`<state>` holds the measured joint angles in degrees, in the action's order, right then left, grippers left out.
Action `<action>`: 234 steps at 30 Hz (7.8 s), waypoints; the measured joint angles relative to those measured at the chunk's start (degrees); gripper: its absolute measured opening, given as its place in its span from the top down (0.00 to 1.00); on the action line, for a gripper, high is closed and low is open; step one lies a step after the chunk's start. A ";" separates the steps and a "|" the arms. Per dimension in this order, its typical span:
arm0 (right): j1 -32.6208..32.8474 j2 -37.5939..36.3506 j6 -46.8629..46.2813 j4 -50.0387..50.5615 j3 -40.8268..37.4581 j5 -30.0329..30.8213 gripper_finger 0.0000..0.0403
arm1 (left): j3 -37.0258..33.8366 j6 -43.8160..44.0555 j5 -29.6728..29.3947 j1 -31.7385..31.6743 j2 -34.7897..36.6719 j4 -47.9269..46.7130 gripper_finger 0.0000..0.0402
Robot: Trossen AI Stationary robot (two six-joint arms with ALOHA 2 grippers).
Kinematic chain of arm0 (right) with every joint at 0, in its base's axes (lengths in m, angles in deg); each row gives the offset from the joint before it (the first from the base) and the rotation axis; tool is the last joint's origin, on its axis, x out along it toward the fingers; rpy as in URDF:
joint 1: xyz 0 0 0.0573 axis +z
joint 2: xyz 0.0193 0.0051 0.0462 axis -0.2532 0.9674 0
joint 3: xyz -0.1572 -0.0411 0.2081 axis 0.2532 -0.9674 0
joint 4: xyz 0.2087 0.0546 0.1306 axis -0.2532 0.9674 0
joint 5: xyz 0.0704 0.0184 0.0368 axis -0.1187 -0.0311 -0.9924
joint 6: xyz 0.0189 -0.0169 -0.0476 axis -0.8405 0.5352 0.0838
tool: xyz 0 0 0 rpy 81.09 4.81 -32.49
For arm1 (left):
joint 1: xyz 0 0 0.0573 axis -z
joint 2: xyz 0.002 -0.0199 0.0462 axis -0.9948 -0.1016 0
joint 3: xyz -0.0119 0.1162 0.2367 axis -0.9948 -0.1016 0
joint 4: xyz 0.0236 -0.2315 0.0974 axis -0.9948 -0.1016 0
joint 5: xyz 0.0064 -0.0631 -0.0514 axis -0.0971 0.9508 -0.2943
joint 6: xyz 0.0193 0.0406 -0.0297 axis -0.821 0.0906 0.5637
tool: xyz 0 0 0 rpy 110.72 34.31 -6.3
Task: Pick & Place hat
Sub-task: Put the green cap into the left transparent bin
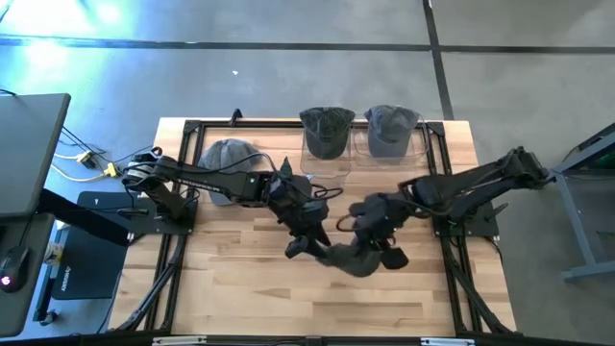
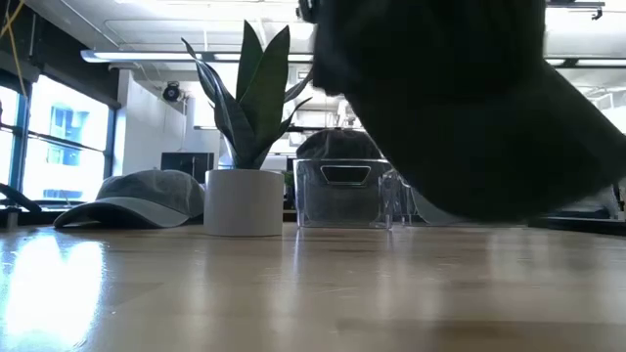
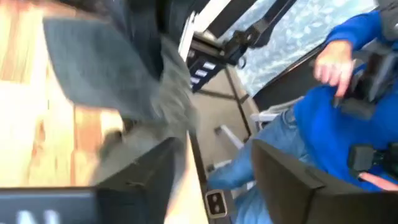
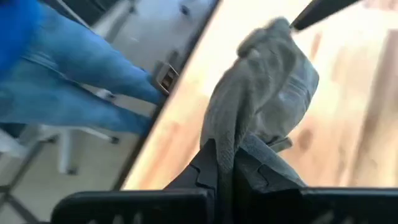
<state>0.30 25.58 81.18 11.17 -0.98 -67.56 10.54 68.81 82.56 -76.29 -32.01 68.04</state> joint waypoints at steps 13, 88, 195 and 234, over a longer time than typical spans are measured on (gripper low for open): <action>7.81 -14.52 -18.24 -38.85 -26.61 25.63 0.99 | 0.00 -3.93 -23.80 3.33 0.00 -2.70 0.37; 7.32 -21.11 -34.75 -62.44 -33.70 -4.84 0.95 | 3.78 6.50 15.41 -4.85 -3.69 19.93 0.97; 1.94 -24.16 -27.44 -51.31 -27.58 -3.33 0.97 | 3.78 15.14 31.80 -3.77 -8.58 30.11 0.70; 3.78 -24.47 -25.74 -43.62 -27.59 -9.46 0.97 | 6.88 14.60 32.82 -5.91 -7.82 26.44 1.00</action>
<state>4.08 1.11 55.44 -32.45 -28.57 -77.01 17.42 83.41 115.39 -82.20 -39.83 94.48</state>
